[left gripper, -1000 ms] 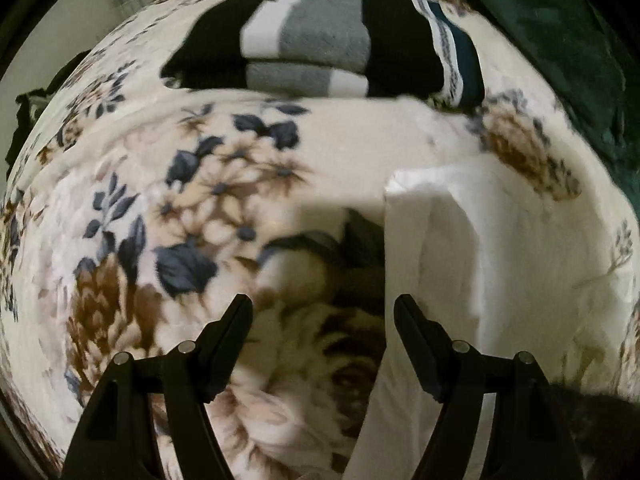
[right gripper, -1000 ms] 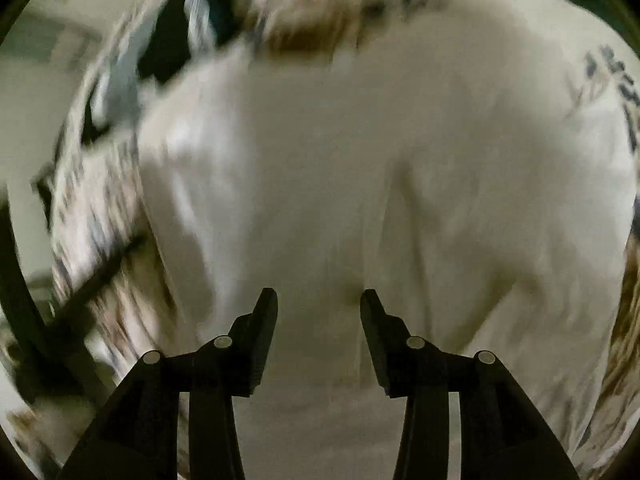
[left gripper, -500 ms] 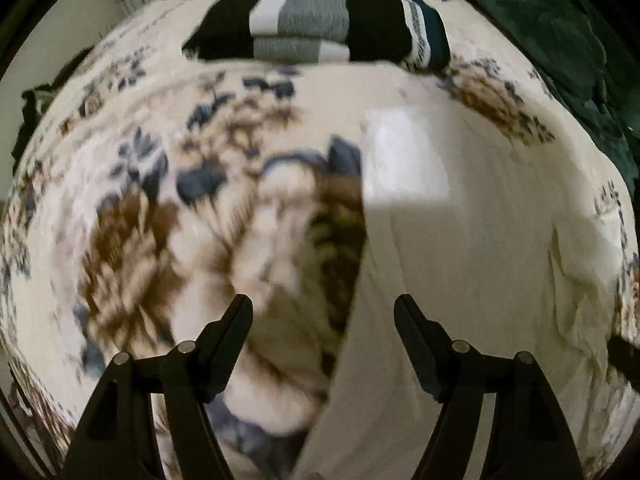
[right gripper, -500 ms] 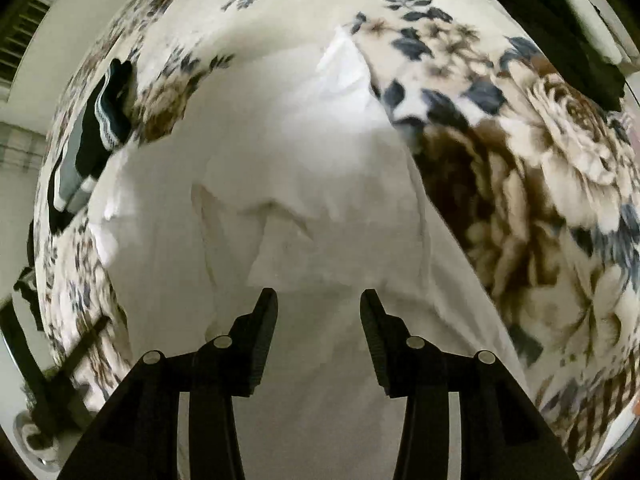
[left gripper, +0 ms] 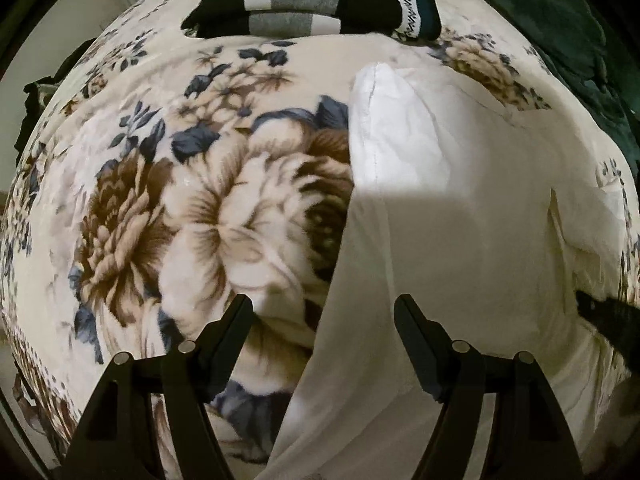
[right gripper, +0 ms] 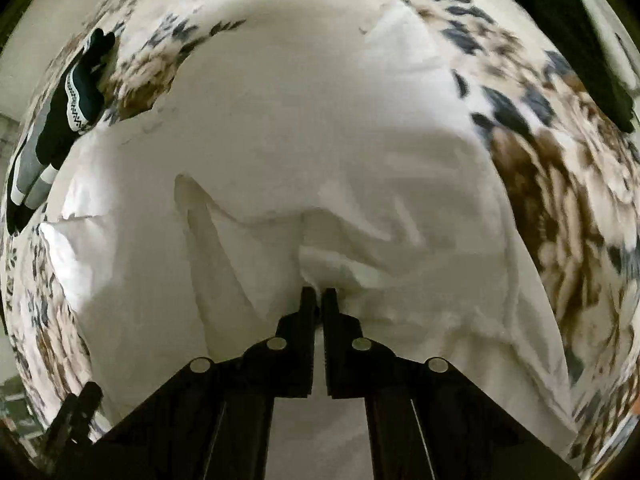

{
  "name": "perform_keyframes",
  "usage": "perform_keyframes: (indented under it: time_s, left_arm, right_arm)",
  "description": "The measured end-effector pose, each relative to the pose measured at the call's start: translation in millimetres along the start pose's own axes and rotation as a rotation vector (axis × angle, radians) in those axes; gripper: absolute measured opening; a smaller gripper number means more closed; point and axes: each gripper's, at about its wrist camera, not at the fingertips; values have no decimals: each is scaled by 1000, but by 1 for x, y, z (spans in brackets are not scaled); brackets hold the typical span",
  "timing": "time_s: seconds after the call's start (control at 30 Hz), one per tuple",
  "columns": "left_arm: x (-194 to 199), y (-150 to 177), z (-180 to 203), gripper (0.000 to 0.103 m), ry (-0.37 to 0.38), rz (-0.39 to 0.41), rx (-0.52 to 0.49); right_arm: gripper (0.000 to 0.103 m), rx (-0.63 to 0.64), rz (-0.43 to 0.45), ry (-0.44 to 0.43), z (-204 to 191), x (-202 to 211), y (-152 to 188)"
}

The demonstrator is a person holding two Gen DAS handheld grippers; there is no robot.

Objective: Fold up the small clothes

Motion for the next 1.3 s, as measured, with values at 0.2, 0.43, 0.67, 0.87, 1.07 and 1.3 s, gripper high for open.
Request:
perform_keyframes:
  time_s: [0.2,0.43,0.67,0.87,1.07,1.3]
  left_arm:
    - [0,1,-8,71,-1,2,35]
    - [0,5,-8,71,8,-4,45]
    - [7,10,-2,71,32,0,45]
    - [24,23,15,71,55,19,13]
    - [59,59,54,71,115,14,-22]
    - [89,160,154,71,246,-170,-30]
  right_arm:
    - [3,87,53,4,-4,19,38]
    - [4,253,-82,-45,-19,4,70]
    - [45,171,-181,-149,10,33,59]
    - [58,40,-216,-158,77,77,13]
    - [61,92,-302,-133,155,107,-11]
    - [61,239,-415,-76,238,125,-22]
Point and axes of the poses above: each gripper's, at about its wrist camera, not at the fingertips, and x roughly against the way its jaws point, z to its right, y to its underside, and after that the axes turned 1 degree about -x, right-handed
